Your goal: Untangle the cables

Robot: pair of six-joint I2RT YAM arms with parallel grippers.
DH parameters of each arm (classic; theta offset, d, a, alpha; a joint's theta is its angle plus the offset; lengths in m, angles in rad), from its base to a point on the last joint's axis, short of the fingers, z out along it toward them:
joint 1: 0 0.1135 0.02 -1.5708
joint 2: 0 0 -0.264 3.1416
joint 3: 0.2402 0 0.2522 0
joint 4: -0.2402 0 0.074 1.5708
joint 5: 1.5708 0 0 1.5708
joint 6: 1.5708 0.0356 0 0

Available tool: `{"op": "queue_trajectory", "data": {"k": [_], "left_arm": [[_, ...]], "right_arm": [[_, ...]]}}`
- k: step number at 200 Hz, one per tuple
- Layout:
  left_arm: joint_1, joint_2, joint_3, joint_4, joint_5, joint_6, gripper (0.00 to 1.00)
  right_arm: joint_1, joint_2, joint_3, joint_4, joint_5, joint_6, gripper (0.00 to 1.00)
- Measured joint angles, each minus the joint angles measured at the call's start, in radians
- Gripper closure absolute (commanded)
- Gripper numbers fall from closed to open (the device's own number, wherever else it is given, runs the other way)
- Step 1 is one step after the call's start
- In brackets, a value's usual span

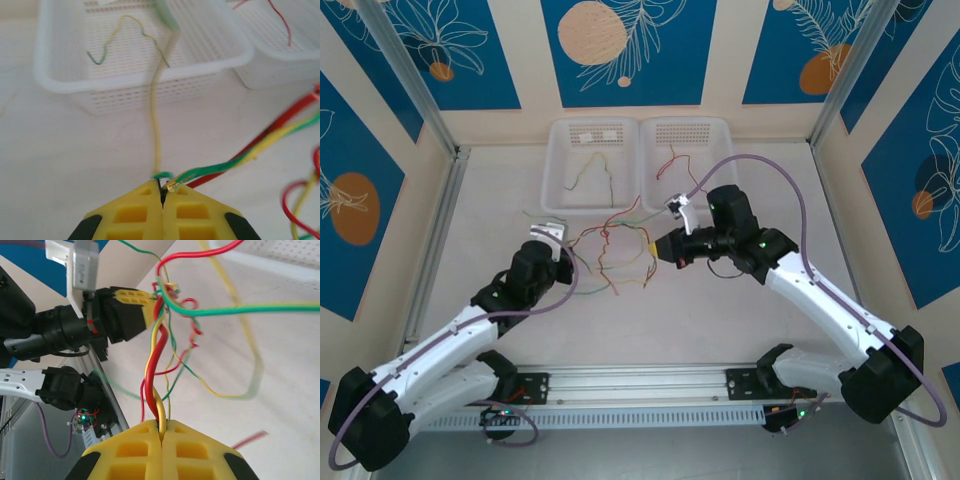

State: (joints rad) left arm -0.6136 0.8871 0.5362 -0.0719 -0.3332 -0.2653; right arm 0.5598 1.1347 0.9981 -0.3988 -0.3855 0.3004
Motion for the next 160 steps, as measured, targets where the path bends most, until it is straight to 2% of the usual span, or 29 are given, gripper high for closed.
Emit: {"op": "queue_trajectory", "data": {"k": [19, 84, 114, 148, 160], "left_arm": [[0.0, -0.005, 0.008, -0.026, -0.053, -0.023, 1.0], [0.004, 0.089, 0.061, -0.089, -0.082, -0.061, 1.0], [0.037, 0.143, 0.061, -0.145, -0.153, -0.075, 1.0], [0.04, 0.173, 0.064, -0.157, -0.17, -0.078, 1.0], [0.04, 0.182, 0.067, -0.157, -0.169, -0.078, 1.0]], "right_arm": [[-0.014, -0.025, -0.023, -0.009, -0.004, -0.03, 1.0], [-0.039, -0.151, -0.074, 0.023, -0.093, -0.118, 1.0], [-0.071, -0.213, -0.092, 0.058, 0.024, -0.082, 1.0], [-0.129, -0.229, -0.126, 0.126, 0.049, -0.02, 1.0], [-0.13, -0.212, -0.137, 0.147, 0.049, -0.001, 0.91]]}}
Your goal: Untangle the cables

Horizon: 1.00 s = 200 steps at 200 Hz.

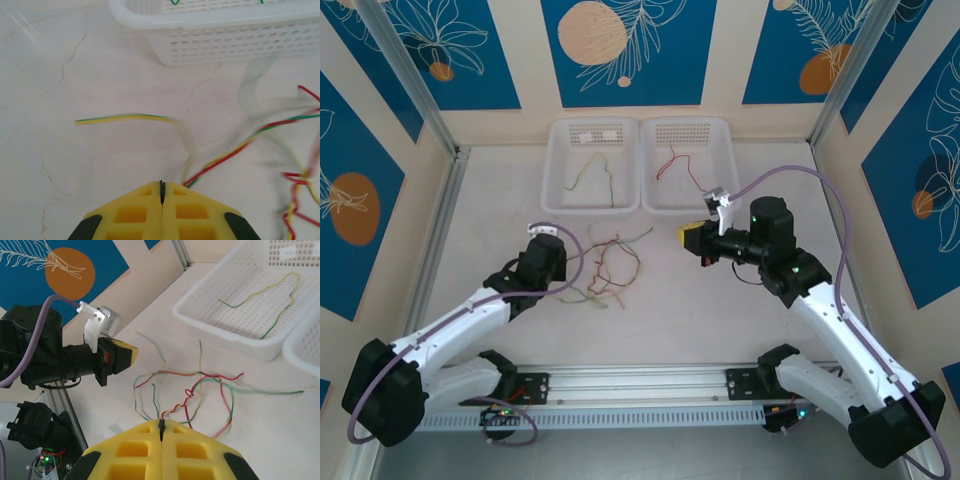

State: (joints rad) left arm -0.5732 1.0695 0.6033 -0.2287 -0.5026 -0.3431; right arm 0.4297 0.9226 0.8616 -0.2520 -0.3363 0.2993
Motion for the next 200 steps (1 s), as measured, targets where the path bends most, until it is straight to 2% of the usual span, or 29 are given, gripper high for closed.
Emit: {"op": "queue_trajectory", "data": {"k": [9, 22, 31, 36, 41, 51, 73, 115, 136, 143, 160, 200], "left_arm": [[0.0, 0.002, 0.0, 0.002, 0.001, 0.0, 1.0], [0.0, 0.002, 0.0, 0.006, 0.006, 0.001, 1.0], [0.0, 0.002, 0.0, 0.01, 0.013, 0.002, 1.0], [0.0, 0.002, 0.0, 0.011, 0.018, 0.003, 1.0], [0.0, 0.002, 0.0, 0.012, 0.023, 0.004, 0.91], [0.0, 0.006, 0.0, 0.013, 0.031, 0.009, 0.73], [0.0, 0.035, 0.003, 0.027, 0.067, 0.024, 0.55], [0.0, 0.123, 0.016, 0.058, 0.125, 0.038, 0.47], [0.001, 0.163, 0.019, 0.066, 0.152, 0.04, 0.31], [0.002, 0.172, 0.021, 0.068, 0.164, 0.039, 0.24], [0.002, 0.183, 0.028, 0.072, 0.194, 0.048, 0.18], [0.002, 0.186, 0.029, 0.114, 0.267, 0.065, 0.1]], "right_arm": [[0.002, 0.026, -0.009, 0.019, 0.0, 0.015, 0.83], [0.01, 0.077, -0.019, 0.042, 0.002, 0.04, 0.64], [0.021, 0.12, -0.024, 0.06, 0.012, 0.046, 0.58], [0.032, 0.146, -0.026, 0.069, 0.02, 0.052, 0.52], [0.042, 0.171, -0.029, 0.075, 0.027, 0.065, 0.49], [0.066, 0.218, -0.03, 0.089, 0.044, 0.067, 0.48], [0.098, 0.323, -0.029, 0.122, 0.076, 0.098, 0.47], [0.105, 0.616, 0.076, 0.124, 0.154, 0.188, 0.39], [0.108, 0.755, 0.162, 0.122, 0.173, 0.207, 0.36], [0.111, 0.787, 0.182, 0.125, 0.176, 0.209, 0.35], [0.124, 0.851, 0.224, 0.126, 0.175, 0.21, 0.35], [0.144, 0.958, 0.332, 0.118, 0.172, 0.225, 0.36]]}}
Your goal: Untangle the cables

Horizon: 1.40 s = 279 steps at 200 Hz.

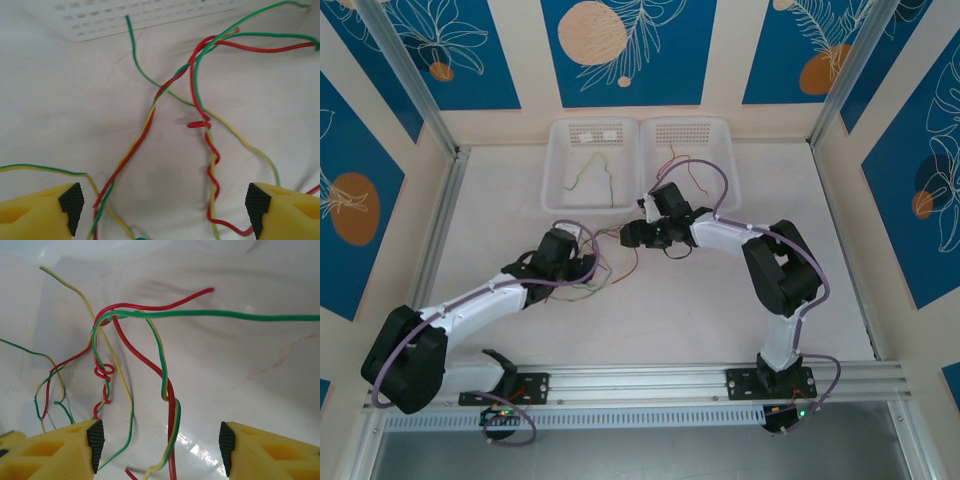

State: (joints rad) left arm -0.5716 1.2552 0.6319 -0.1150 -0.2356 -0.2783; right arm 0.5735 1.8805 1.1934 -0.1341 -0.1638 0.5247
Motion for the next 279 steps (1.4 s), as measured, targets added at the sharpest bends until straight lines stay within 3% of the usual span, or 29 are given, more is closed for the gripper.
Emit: {"op": "queue_trajectory", "data": {"k": [48, 107, 125, 181, 215, 279], "left_arm": [[0.0, 0.148, 0.026, 0.023, 0.079, -0.002, 0.11], [0.0, 0.199, 0.05, 0.017, 0.097, -0.011, 0.28], [0.0, 0.151, 0.055, 0.001, 0.094, -0.01, 0.35], [0.0, -0.101, 0.089, -0.068, 0.044, -0.006, 0.35], [0.0, -0.182, 0.089, -0.11, 0.024, -0.003, 0.33], [0.0, -0.288, 0.027, -0.211, 0.024, -0.058, 0.24]], "right_arm": [[0.001, 0.001, 0.0, 0.008, 0.006, 0.034, 0.37], [0.019, -0.084, 0.0, -0.04, 0.069, 0.024, 0.37], [0.039, -0.149, 0.0, -0.064, 0.099, -0.001, 0.37], [0.087, -0.337, -0.096, 0.016, -0.007, -0.113, 0.36], [0.101, -0.291, -0.154, 0.052, -0.136, -0.135, 0.36], [0.196, -0.129, -0.074, 0.023, -0.14, -0.22, 0.42]]}}
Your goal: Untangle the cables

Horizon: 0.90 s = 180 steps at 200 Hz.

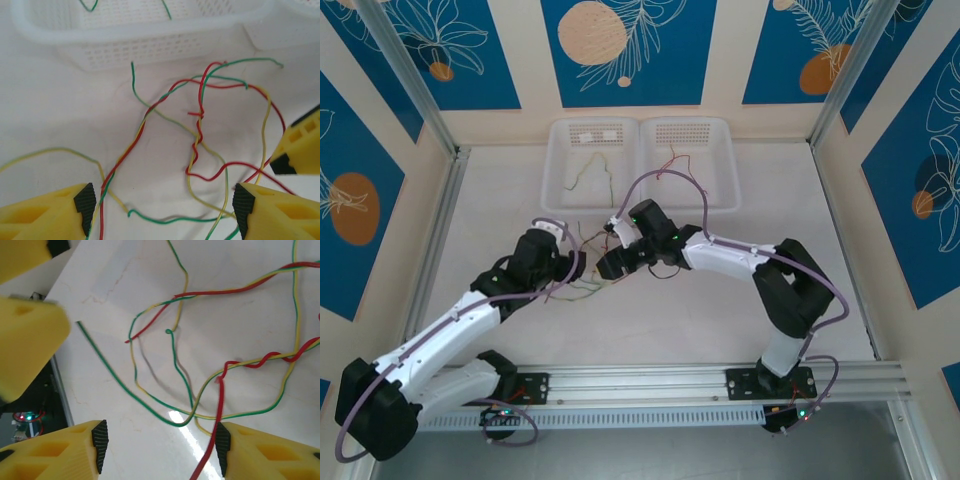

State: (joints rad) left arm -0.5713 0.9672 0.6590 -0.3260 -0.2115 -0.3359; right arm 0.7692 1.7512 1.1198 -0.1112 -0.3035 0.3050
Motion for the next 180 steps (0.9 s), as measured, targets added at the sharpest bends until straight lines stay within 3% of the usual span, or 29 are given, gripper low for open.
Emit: {"op": "queue_trajectory", "data": {"k": [18, 68, 137, 150, 180], "left_arm": [[0.0, -0.027, -0.046, -0.004, 0.002, -0.02, 0.24], [0.0, -0.041, -0.103, -0.006, 0.011, -0.052, 0.29], [0.002, -0.241, -0.067, -0.004, -0.037, -0.006, 0.24], [0.002, -0.285, -0.059, -0.002, -0.037, 0.005, 0.16], [0.002, -0.388, -0.047, 0.024, 0.006, 0.047, 0.1]], "right_arm": [[0.0, 0.042, 0.024, -0.01, 0.007, -0.01, 0.5], [0.005, 0.094, 0.085, -0.04, 0.02, -0.017, 0.99], [0.011, 0.042, 0.146, -0.127, 0.035, -0.029, 1.0], [0.01, 0.004, 0.164, -0.153, 0.034, -0.033, 1.0], [0.007, -0.107, 0.205, -0.196, 0.034, -0.044, 1.0]]}}
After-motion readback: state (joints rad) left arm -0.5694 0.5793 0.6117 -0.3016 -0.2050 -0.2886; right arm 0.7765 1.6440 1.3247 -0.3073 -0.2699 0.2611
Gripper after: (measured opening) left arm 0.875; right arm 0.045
